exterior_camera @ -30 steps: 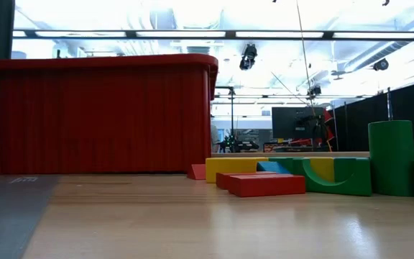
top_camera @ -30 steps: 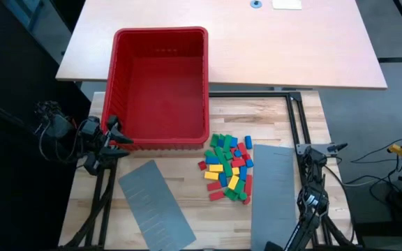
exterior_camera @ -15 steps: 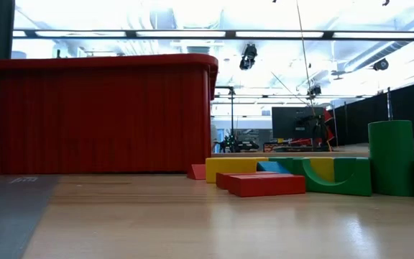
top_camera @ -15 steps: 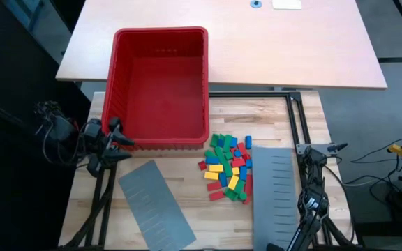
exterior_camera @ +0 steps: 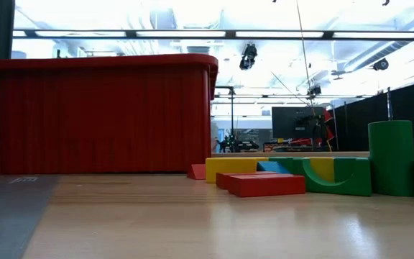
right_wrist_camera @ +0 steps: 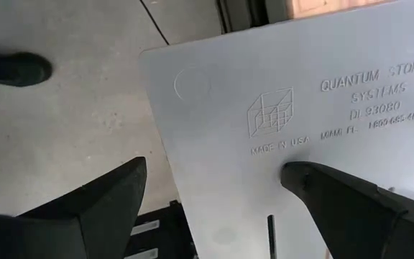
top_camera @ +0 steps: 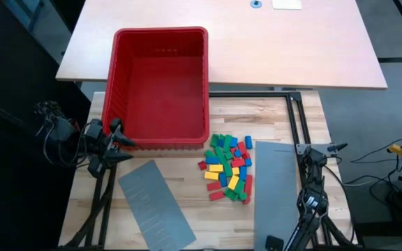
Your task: Sort blocks
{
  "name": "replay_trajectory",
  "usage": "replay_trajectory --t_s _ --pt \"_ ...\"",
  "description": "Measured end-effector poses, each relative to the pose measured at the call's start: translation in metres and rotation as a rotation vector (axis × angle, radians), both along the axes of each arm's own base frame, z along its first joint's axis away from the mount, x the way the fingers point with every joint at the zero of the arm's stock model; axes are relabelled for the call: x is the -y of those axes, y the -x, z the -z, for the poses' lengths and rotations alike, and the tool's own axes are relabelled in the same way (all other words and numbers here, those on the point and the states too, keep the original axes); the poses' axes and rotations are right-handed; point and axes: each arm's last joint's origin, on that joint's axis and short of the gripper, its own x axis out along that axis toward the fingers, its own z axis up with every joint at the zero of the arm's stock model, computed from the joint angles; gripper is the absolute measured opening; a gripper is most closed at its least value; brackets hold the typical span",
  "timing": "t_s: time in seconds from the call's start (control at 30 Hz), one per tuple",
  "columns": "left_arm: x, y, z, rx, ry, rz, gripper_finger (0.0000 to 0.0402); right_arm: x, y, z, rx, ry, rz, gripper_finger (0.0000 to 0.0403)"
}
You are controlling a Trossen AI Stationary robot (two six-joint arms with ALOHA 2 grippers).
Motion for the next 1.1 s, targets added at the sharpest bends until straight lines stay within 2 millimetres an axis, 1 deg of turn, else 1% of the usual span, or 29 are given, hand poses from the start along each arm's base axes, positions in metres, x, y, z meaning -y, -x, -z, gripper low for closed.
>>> replay_trajectory --t_s 0.13,0.3,0.47,0.57,0.73,0.93,1.1 --pt "0.000 0.000 0.000 0.000 0.000 0.000 0.0185 0.003 -0.001 -0.001 -0.017 0.009 -0.001 0.0344" --pt "0.000 0.000 0.000 0.001 -0.001 0.000 0.0181 0.002 -0.005 -0.007 -0.003 -0.009 0.018 0.0344" --pt "0.000 0.000 0.000 0.001 -0.002 0.000 0.0183 -0.007 -0.013 -0.014 0.064 -0.115 0.038 0.0344" --pt "0.000 0.000 0.000 0.001 -0.003 0.000 0.0188 -0.009 -0.015 -0.015 0.077 -0.137 0.044 0.0344" --pt "0.000 0.000 0.001 -0.005 -0.008 0.000 0.0189 -0.009 -0.014 -0.015 0.075 -0.132 0.039 0.0344" --pt "0.000 0.000 0.002 -0.013 -0.014 0.000 0.0183 -0.006 -0.013 -0.009 0.078 -0.098 0.031 0.0344" --pt "0.000 0.000 0.002 -0.018 -0.018 0.001 0.0186 -0.003 -0.012 -0.003 0.073 -0.068 0.022 0.0343"
